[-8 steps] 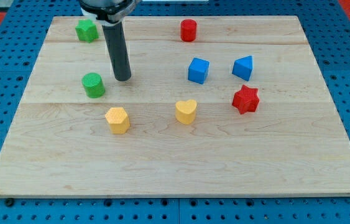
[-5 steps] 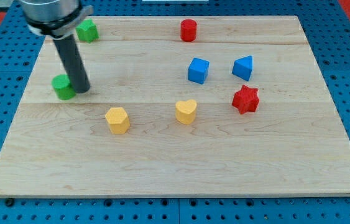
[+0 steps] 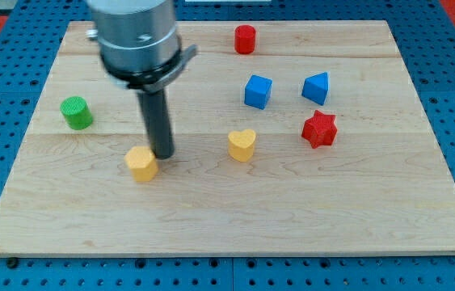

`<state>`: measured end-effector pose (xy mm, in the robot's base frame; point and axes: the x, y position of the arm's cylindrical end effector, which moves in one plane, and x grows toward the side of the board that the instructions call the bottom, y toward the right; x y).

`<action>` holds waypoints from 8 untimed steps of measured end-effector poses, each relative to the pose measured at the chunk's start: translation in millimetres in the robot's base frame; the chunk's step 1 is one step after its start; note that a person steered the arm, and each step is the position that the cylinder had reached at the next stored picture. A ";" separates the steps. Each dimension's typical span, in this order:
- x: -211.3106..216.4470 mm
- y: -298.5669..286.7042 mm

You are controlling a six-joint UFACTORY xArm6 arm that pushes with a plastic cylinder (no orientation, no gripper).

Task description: Push yellow hexagon to the bottom left corner of the board

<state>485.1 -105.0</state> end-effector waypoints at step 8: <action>-22.2 4.1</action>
